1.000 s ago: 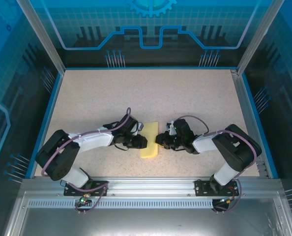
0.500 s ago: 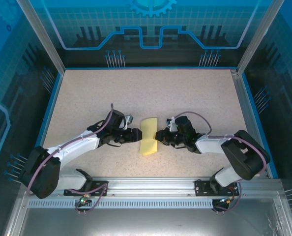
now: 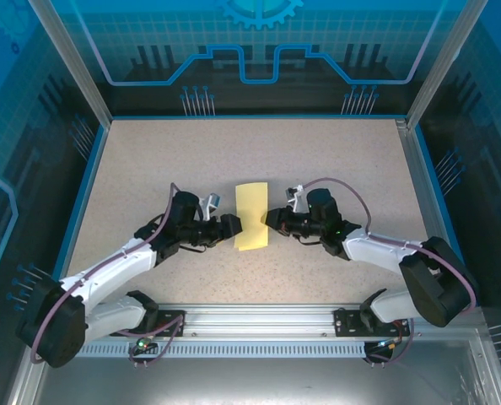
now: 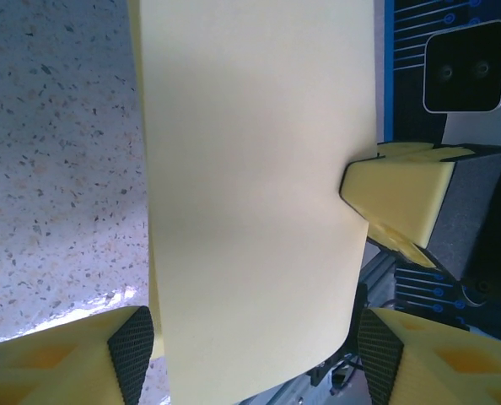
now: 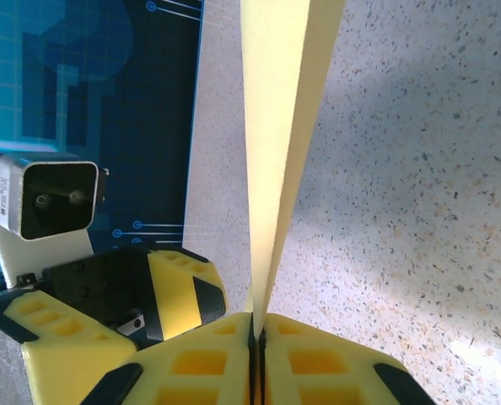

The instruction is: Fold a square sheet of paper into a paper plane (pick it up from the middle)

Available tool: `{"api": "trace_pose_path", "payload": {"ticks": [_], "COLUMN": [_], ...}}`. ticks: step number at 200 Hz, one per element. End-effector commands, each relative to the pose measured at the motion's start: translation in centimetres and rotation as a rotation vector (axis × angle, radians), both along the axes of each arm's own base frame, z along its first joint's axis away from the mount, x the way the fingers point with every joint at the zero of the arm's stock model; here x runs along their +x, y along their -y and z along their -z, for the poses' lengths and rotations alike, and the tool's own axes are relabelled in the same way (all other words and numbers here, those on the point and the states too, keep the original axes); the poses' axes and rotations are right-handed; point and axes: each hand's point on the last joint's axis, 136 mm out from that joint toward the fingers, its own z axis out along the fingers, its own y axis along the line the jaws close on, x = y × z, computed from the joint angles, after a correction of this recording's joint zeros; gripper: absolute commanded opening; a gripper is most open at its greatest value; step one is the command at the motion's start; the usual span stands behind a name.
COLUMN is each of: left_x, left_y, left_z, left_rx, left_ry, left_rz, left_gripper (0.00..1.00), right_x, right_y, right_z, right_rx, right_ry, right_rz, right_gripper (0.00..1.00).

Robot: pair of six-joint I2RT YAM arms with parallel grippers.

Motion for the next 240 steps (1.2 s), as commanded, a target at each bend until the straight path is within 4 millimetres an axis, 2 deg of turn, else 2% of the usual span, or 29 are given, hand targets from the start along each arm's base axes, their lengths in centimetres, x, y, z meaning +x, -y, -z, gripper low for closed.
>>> {"api": "trace_pose_path", "payload": {"ticks": [1,46,131,145,191,240], "left_x": [-0.4,-0.7,-1.2,-1.2,-0.8,-0.7], "left_y": [0.1,0.9,0.5,0.6,1.1,1.3], "left_z": [-0.8,-1.7,0.0,-0.2,-1.1,-1.5], "left_rx": [-0.056,-0.146,-0.095,-0.110,-0.144,-0.148], "left_ry": [-0.012,-0.031,-0.057,-0.052,-0.039,-0.034], "left_rz": [-0.001,0.010,0.017,0.022,0.030,0.036], "left_gripper": [0.70,0.69,0.67,0.66,0.60,0.45], "right_x": [0.7,0.8,0.9,0.8,0.8,0.7], "right_y": [0.0,0.0,0.3,0.3,0.4,0.7], "right_z": [-2.2,-2.6,-3.2,-3.4,-3.3,-2.6], "right_rx": [0.032,0.050,0.073,0.076,0.073,0.054], "right_ry": [0.043,0.051,0.062,0.066,0.065,0.057], "right_rz": [-0.005,0.001,0.013,0.013,0.015,0.018], "right_gripper": [0.11,0.11,0.11,0.11,0.11,0.11]}}
